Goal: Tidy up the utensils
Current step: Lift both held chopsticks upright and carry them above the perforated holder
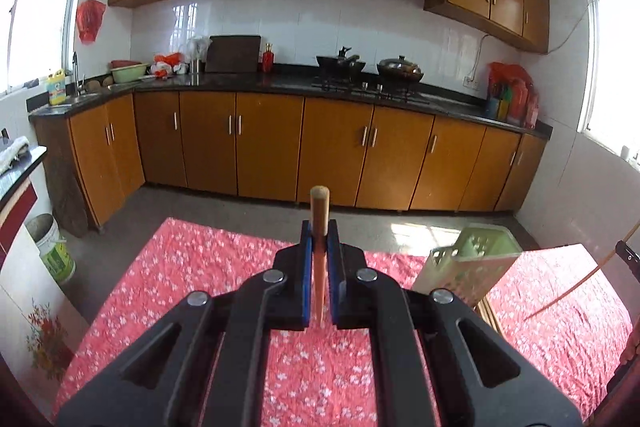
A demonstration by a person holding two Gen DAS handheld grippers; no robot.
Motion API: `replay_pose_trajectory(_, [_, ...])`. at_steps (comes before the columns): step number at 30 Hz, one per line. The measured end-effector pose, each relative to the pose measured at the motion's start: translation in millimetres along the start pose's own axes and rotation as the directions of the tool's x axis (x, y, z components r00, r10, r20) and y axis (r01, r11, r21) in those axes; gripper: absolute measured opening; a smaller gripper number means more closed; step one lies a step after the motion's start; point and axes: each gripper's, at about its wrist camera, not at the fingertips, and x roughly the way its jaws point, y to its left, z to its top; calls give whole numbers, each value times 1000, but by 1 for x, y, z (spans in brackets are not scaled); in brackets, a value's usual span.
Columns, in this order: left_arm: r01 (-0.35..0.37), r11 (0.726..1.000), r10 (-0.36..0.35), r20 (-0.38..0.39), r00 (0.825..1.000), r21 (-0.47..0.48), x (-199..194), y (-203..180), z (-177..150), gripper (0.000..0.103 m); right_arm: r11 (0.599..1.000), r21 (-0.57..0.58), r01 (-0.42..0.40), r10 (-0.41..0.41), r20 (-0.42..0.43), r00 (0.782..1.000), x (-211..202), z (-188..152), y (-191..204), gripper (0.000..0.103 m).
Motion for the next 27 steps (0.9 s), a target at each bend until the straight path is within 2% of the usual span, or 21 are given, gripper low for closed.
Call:
replay_pose_trajectory(4, [37, 999, -36, 77, 996, -11, -11, -17, 36, 8, 999, 7, -52, 51, 117, 992, -16, 39, 13, 8])
replay_pose_trajectory(9, [136, 990, -128, 183, 975, -32, -25, -53, 78, 8, 988, 21, -155, 145, 249, 958, -32, 78, 34, 7])
replay_pose_trajectory(14, [202, 978, -187, 226, 956, -43, -20, -88, 91, 8, 977, -21, -212, 210, 256, 943, -11, 77, 57, 8])
replay_pose_trajectory(17, [229, 973, -216, 204, 955, -38, -5, -105, 83, 8, 976, -53, -212, 219, 222, 950, 8, 73, 72, 8])
replay_pose_trajectory(22, [234, 972, -231, 90, 969, -23, 37, -127, 59, 8, 976, -50, -212, 217, 117, 969, 39, 57, 82, 8])
replay_pose_trajectory(27, [229, 973, -229, 7, 973, -13, 65, -132, 46, 8, 971, -62, -231, 234, 51, 971, 51, 44, 87, 8])
